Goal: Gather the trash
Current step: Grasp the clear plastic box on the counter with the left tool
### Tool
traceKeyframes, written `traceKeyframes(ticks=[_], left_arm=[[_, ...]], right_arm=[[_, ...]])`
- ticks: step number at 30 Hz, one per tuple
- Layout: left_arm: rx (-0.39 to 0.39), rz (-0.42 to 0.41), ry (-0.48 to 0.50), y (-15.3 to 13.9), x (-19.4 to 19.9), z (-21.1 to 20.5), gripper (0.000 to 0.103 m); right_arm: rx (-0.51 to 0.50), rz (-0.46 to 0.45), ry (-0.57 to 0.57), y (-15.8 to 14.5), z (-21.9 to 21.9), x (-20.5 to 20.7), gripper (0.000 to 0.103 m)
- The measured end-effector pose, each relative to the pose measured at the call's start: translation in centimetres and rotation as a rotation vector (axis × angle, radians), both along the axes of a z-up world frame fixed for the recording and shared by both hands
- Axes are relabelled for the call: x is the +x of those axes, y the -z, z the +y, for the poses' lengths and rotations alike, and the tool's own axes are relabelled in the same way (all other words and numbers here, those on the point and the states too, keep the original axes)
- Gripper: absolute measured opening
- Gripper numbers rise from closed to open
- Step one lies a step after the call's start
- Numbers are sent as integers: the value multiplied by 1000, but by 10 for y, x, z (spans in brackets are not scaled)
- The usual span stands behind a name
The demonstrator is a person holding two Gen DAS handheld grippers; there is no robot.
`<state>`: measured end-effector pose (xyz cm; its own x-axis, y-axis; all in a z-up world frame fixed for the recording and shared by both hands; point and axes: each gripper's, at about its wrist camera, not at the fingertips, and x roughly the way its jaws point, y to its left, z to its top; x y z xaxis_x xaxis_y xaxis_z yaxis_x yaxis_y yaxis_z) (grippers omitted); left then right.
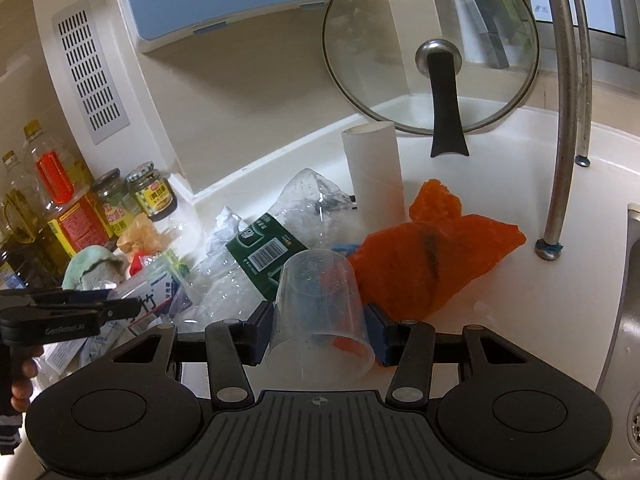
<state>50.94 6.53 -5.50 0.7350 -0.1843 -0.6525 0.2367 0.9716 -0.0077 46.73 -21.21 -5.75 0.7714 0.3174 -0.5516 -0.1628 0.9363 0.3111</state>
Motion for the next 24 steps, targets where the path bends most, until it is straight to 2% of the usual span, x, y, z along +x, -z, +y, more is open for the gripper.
traceKeyframes(ticks=[9,10,14,18,24], left_arm=[[-6,34,-12,-4,-23,-3,32],[-11,37,-10,-5,-24,-3,33],[15,10,-4,-8,-21,-6,49],[-2,27,-8,-6,-6,-7,49],[11,53,-7,-1,12,-13,47]], right_arm=[[7,2,21,0,-5,-3,50],[7,3,24,0,-6,-3,50],[14,8,26,1,-7,-4,50],[15,9,23,2,-7,-5,50],[16,7,29,2,-10,-7,50]])
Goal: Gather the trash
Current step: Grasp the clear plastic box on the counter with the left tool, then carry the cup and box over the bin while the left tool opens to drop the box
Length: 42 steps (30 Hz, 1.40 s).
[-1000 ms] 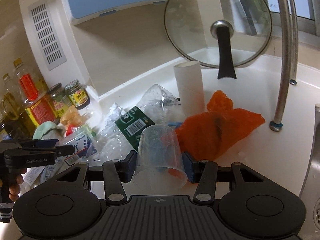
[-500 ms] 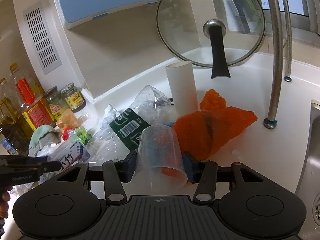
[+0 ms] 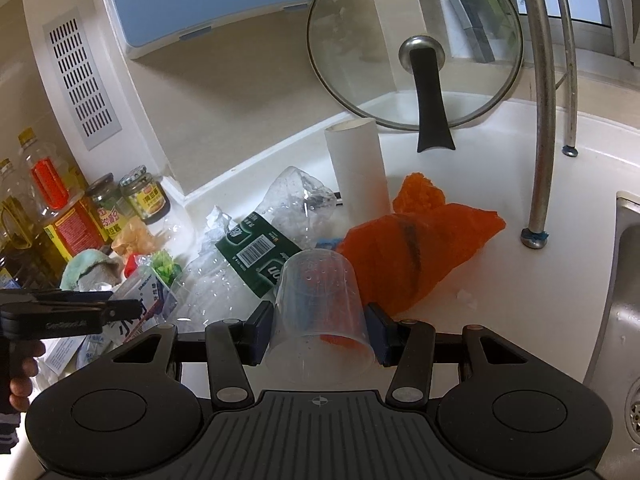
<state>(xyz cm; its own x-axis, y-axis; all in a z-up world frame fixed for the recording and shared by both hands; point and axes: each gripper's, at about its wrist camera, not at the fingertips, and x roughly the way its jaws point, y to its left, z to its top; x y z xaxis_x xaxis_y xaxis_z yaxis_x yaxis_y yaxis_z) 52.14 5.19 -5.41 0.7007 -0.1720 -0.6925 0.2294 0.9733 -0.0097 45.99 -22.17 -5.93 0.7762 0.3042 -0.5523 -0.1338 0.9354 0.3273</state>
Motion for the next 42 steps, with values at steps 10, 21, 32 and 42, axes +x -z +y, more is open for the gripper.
traceKeyframes(ticks=[10,21,32,42], left_arm=[[24,-12,-14,0,0,-7,29],[2,-73,-109,-25,-35,-5,29],[-49,-133,-246,-54,-117,-18,29],[-77,-133,-378,-56,-207,-43,29]], right_arm=[[8,-13,-11,-2,-6,-5,50],[34,-35,-91,-5,-12,-9,50],[64,-63,-243,-10,-23,-26,50],[93,-62,-457,-11,-15,-62,50]])
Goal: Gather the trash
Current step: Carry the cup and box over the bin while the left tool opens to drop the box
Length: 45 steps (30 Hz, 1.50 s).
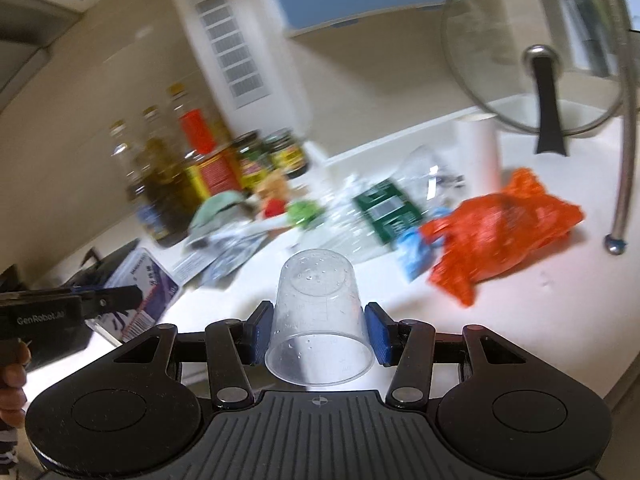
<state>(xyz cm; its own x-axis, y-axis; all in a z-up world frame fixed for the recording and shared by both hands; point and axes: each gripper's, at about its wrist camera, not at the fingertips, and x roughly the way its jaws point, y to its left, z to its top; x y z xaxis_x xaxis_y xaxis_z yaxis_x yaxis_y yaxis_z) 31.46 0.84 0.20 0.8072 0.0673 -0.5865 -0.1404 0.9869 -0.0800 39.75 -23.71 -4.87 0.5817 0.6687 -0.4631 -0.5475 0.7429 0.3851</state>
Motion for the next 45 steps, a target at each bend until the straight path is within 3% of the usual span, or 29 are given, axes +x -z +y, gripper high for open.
traceKeyframes(ticks=[9,20,35,45], left_arm=[[-37,63,-54,20,-54,-9,29],[-113,184,-55,64,-78,3,29],[-204,341,-37,160,-77,18,29],[-223,394,-14,221,-51,20,29]], right_arm=[[-12,24,-134,9,15,-43,50],[-94,121,-210,43,53,-80,50],[-231,300,-119,148,84,-82,50],[-241,335,-42,202,87,-70,50]])
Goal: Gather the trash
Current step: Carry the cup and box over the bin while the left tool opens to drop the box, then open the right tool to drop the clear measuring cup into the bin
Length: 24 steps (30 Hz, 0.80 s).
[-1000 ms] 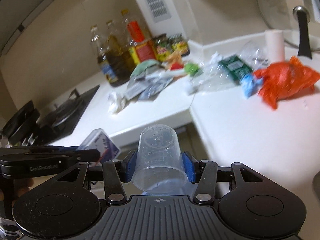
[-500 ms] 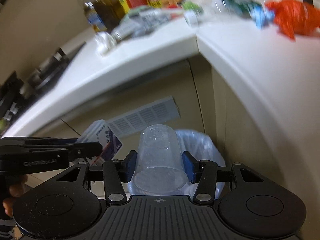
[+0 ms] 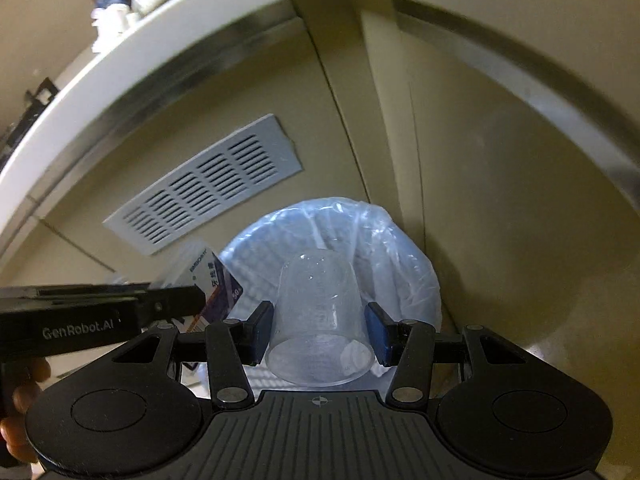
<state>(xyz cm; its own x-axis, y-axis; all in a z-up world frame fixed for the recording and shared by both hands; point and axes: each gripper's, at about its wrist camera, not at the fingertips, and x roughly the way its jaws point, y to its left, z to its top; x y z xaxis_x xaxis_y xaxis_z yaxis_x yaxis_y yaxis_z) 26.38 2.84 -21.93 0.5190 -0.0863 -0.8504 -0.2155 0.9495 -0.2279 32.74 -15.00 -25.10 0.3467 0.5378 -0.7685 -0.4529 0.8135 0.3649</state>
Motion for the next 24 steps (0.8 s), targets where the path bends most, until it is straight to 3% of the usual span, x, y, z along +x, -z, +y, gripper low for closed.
traceKeyframes(ticks=[7,9,24], left_arm=[[10,16,11,22,15,-3,28],[14,7,4,24,16,-2,33],[25,8,-4,14,17,10,36]], right_arm=[[3,2,45,14,-1,10,50],[2,5,46,15,-2,11,50],[5,5,26,14,9,13,50]])
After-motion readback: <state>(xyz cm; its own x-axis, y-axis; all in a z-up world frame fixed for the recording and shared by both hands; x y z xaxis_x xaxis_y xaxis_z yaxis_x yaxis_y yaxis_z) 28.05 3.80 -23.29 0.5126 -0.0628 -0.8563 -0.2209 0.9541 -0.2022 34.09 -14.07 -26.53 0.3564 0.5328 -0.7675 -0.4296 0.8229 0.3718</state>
